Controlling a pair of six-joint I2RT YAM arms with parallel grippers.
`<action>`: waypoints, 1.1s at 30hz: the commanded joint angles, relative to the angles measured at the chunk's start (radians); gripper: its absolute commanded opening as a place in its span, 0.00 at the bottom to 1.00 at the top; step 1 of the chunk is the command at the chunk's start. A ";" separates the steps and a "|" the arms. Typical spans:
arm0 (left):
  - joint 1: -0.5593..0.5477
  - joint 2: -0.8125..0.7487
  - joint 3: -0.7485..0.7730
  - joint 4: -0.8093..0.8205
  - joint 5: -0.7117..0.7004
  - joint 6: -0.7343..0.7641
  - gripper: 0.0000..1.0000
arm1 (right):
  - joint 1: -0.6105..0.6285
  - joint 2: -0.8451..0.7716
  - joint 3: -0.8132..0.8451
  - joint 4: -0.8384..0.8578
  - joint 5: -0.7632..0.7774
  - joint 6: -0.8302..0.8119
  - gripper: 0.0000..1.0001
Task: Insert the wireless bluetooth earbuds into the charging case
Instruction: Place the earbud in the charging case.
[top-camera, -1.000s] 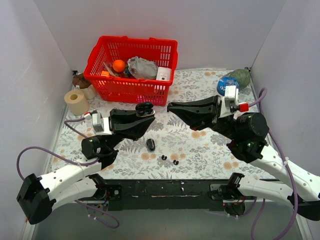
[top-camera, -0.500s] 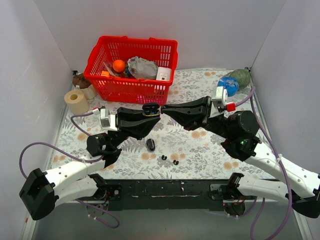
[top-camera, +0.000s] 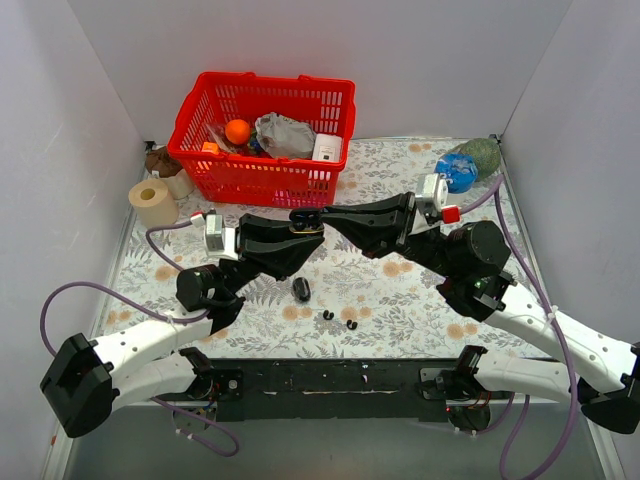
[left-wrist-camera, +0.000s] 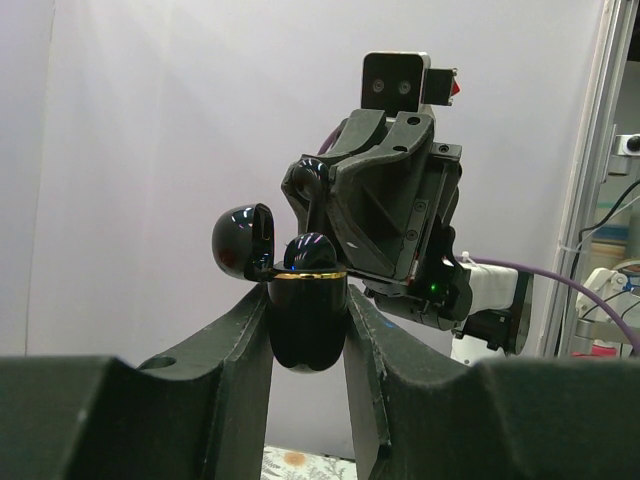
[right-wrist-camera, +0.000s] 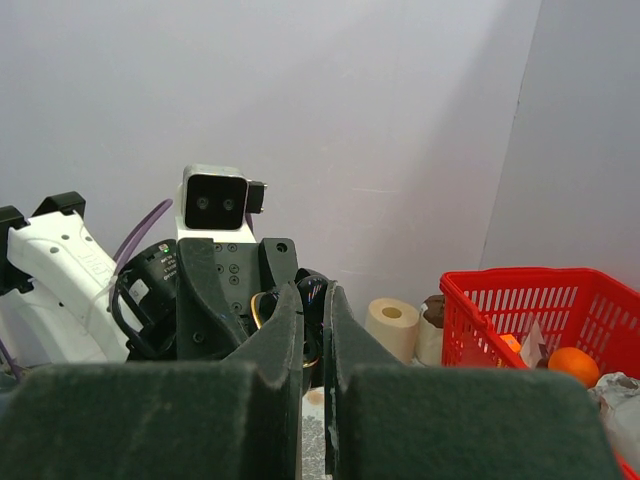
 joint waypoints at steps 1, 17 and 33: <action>-0.003 0.004 0.028 0.104 0.007 -0.013 0.00 | 0.011 0.004 -0.008 0.078 0.035 -0.033 0.01; -0.003 0.032 0.075 0.108 -0.003 -0.019 0.00 | 0.032 0.007 -0.016 0.077 0.086 -0.102 0.01; -0.003 0.044 0.098 0.124 -0.014 -0.030 0.00 | 0.035 -0.022 -0.036 0.097 0.132 -0.111 0.01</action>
